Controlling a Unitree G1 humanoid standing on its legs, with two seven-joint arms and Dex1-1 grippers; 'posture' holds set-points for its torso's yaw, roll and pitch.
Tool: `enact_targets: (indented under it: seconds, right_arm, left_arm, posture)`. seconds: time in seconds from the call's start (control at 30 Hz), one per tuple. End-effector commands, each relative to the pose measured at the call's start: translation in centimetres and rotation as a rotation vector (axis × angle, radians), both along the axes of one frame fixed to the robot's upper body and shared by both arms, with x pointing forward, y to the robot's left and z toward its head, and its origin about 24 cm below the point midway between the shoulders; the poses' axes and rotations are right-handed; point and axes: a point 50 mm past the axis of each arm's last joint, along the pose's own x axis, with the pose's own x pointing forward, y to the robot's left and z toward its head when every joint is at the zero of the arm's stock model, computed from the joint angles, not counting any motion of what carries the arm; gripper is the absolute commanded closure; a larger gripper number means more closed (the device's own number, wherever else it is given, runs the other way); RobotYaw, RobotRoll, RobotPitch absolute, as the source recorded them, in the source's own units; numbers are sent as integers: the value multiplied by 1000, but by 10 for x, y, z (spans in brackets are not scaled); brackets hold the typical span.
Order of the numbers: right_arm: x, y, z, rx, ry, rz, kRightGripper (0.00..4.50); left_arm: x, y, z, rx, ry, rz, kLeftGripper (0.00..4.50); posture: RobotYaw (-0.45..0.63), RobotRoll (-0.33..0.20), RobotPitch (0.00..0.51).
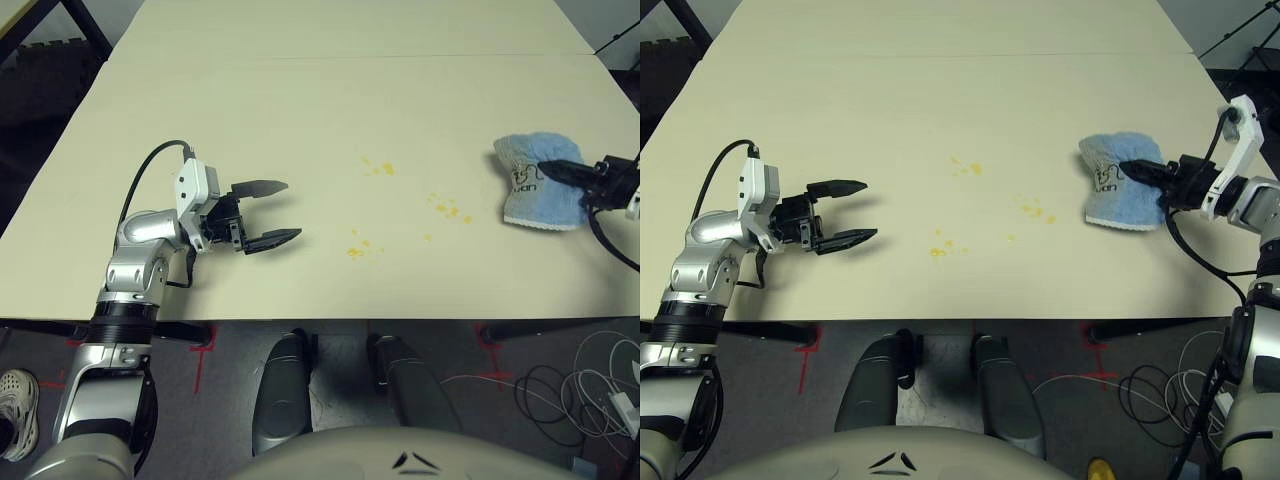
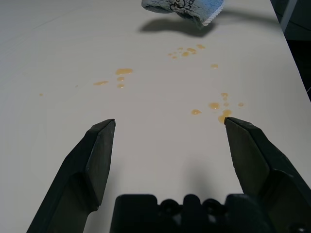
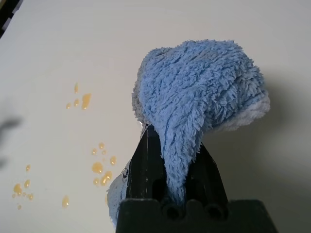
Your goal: Wipe the water off the table with a rag.
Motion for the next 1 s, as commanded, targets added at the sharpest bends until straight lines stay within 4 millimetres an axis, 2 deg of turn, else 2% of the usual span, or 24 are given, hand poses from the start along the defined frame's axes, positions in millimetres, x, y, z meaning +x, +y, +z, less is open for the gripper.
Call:
enact_targets:
  seconds: [0.03,0.3,0.47,0.77,1.0]
  right_arm:
    - [7,18,-5,-3,18,43,4378]
    - [15,48,-41,-15,147,90,4382]
    - [12,72,-59,-7,211,183,4383]
    - [-13,120,-78,35,302,388,4383]
    - [-31,141,-83,67,340,459,4384]
  left_arm:
    - [-1,3,-5,25,13,12,0]
    - [-3,5,-3,25,5,23,0]
    - [-4,5,-4,26,5,27,0]
    - [-5,4,-5,26,5,28,0]
    - [-5,4,-5,26,6,28,0]
  posture:
    - [130,0,204]
    - [149,0,209]
    - [152,0,212]
    - [152,0,214]
    - [151,0,215]
